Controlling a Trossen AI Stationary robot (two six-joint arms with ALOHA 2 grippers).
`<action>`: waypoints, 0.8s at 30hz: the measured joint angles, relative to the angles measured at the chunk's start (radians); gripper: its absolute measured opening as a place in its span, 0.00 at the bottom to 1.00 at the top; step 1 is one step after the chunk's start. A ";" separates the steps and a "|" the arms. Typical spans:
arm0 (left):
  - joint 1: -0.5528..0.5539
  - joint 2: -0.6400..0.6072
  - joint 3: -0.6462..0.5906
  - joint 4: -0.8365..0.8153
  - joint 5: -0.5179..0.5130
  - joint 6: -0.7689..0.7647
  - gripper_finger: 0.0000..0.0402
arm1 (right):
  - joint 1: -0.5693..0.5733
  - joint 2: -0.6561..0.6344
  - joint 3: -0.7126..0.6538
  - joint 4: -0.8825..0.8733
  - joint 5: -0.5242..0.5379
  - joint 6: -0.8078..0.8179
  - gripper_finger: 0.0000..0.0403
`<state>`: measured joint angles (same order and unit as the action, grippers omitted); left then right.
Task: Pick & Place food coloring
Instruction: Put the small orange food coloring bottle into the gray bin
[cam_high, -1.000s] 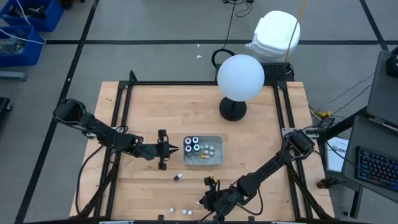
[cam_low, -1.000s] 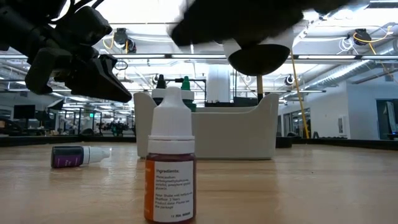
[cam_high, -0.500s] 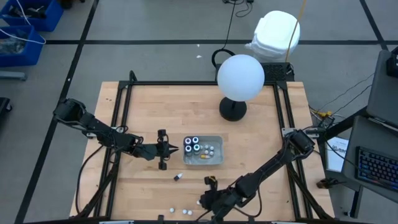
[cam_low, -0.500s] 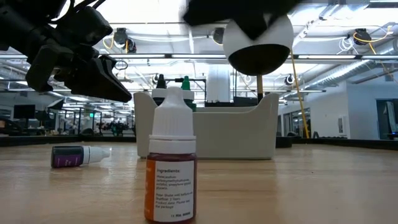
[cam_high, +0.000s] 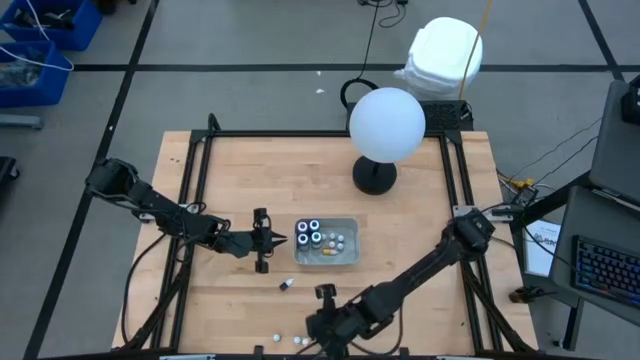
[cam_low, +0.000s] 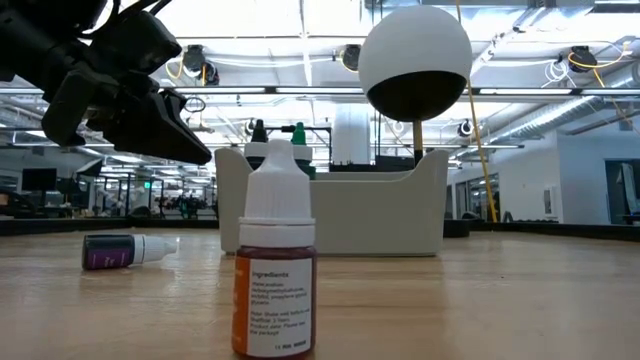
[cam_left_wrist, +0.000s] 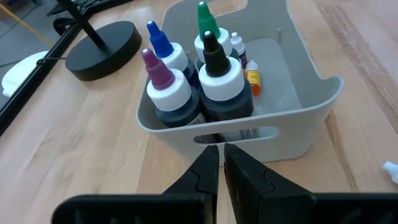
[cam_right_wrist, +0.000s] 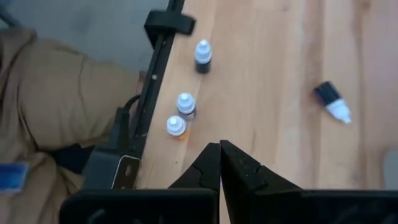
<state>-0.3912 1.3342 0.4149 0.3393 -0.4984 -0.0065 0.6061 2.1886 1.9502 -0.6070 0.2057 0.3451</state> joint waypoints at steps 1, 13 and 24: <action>0.000 0.000 0.000 0.000 0.001 -0.003 0.09 | 0.001 0.011 0.006 -0.001 -0.002 -0.011 0.00; 0.000 0.000 0.000 0.000 0.001 0.002 0.09 | 0.003 0.018 -0.008 0.029 0.001 -0.021 0.26; 0.000 0.000 0.000 0.001 0.001 0.021 0.09 | 0.008 0.020 -0.120 0.166 0.005 -0.088 0.53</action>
<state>-0.3912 1.3342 0.4149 0.3405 -0.4979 0.0147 0.6144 2.2082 1.8298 -0.4414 0.2106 0.2573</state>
